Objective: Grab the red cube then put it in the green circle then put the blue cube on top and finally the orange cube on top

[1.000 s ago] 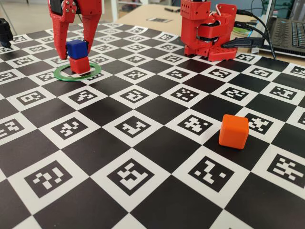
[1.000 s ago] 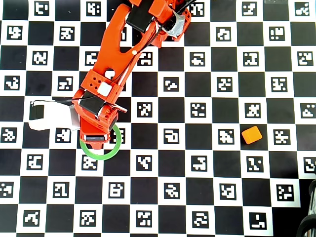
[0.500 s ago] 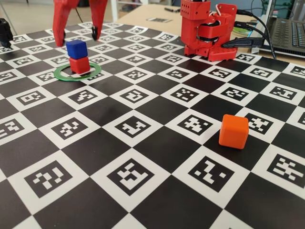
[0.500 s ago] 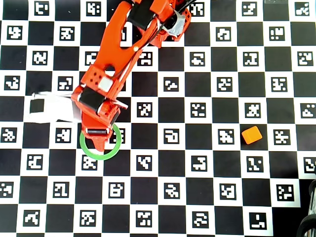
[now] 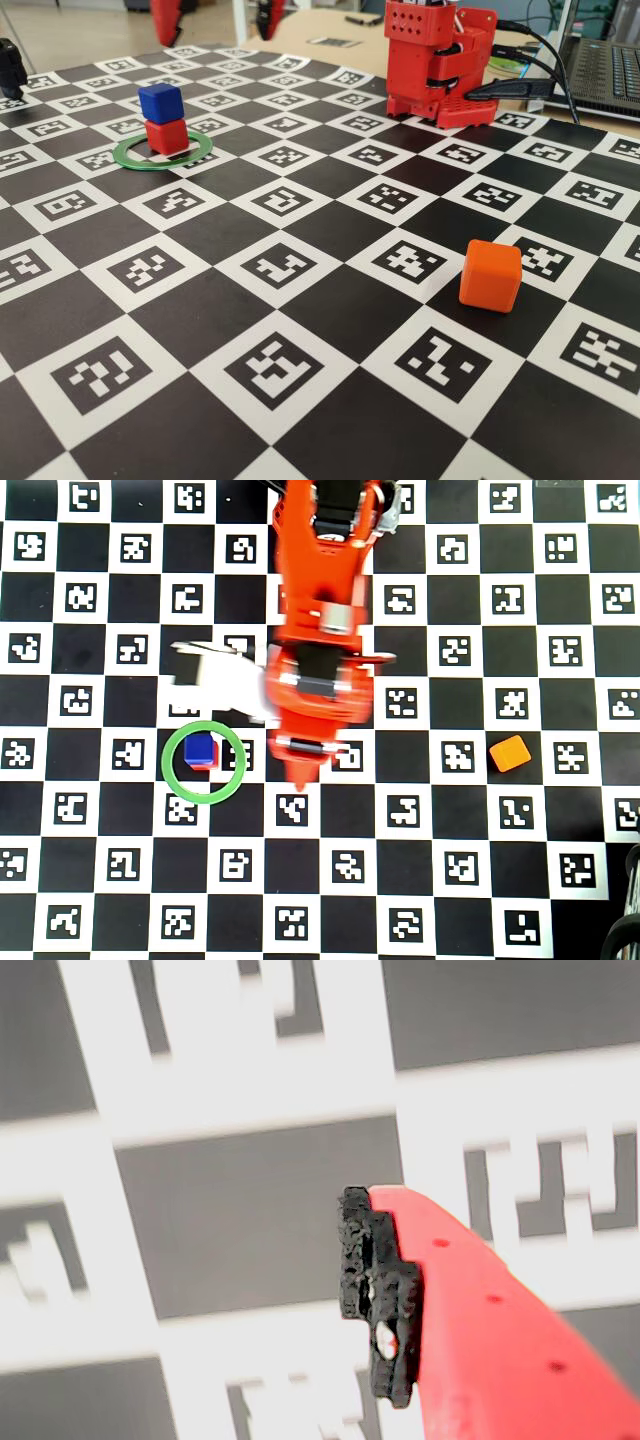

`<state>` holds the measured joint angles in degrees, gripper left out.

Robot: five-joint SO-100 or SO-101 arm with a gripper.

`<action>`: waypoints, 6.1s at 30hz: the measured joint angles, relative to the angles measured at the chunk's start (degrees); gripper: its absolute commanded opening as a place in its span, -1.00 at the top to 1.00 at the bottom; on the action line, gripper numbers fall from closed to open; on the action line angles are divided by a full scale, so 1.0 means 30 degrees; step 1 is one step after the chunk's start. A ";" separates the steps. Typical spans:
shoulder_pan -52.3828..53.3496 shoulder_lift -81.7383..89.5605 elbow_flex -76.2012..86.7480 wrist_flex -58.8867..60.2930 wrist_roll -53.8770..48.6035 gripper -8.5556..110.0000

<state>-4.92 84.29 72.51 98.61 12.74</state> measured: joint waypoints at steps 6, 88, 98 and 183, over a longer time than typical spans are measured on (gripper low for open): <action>-0.5596 0.0000 -0.0615 -0.0293 0.4395 0.17; -1.0898 -0.9492 -0.1729 -0.8906 0.0205 0.70; -1.0898 -0.9492 -0.2520 -0.8320 0.0586 0.82; 1.1514 -0.6709 -0.5186 -0.1875 -1.3945 0.80</action>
<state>29.62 64.16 56.95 92.99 -29.09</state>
